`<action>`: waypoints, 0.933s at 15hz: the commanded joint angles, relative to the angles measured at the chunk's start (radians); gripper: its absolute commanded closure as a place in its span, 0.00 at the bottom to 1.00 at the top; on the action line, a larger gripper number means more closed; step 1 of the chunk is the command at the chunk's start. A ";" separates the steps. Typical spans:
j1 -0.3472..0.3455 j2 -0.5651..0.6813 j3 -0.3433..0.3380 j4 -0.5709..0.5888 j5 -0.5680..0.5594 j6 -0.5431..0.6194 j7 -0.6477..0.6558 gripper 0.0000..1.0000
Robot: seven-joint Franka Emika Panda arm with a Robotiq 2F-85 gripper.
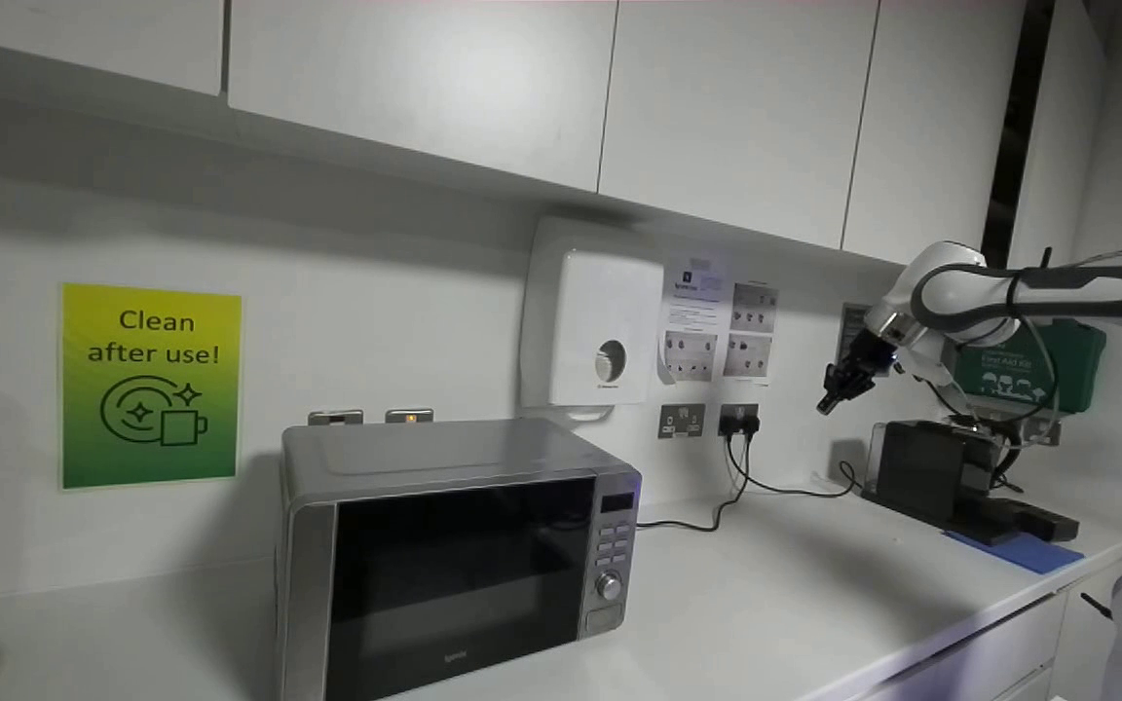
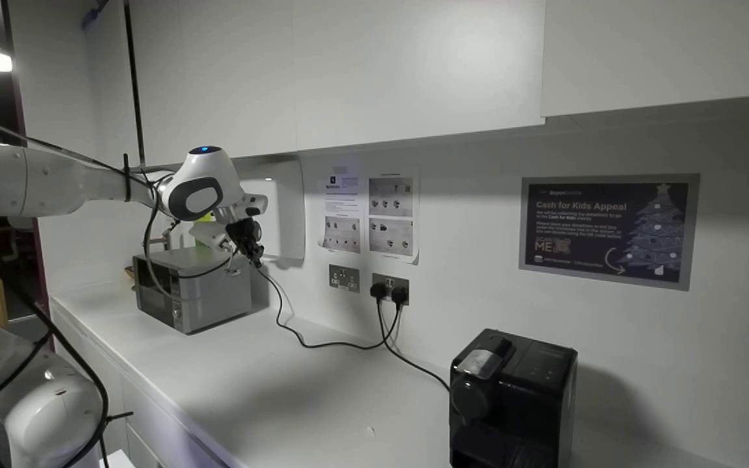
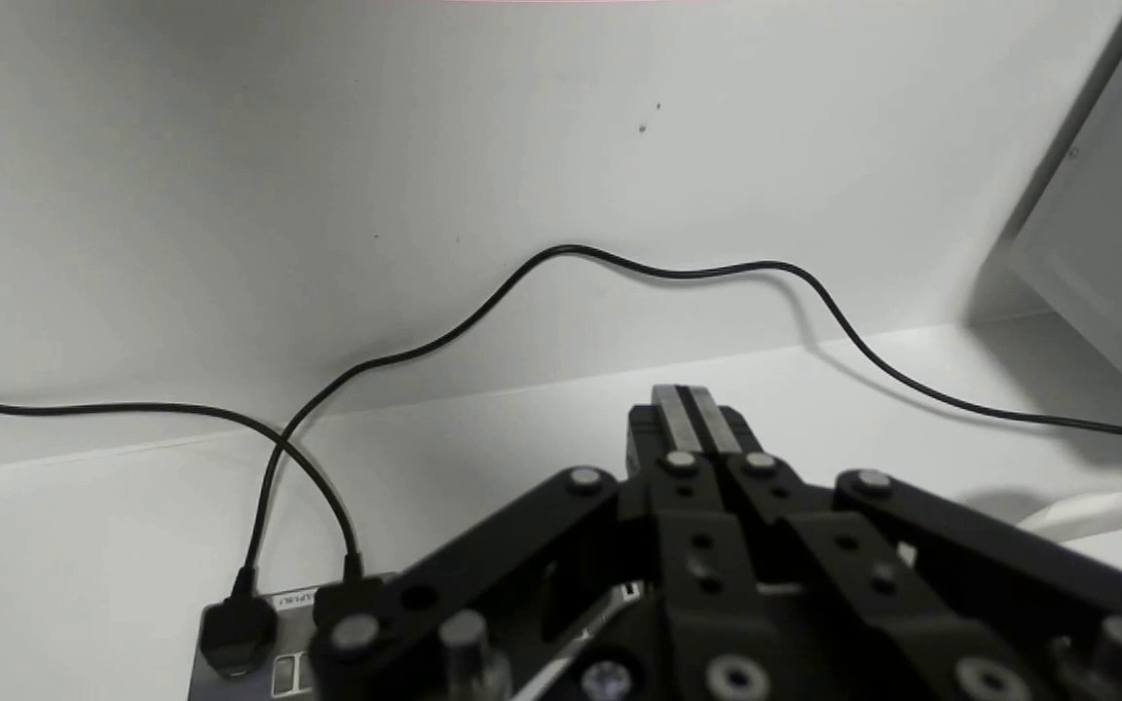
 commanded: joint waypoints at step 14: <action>-0.026 0.054 0.026 0.094 -0.028 -0.458 0.078 1.00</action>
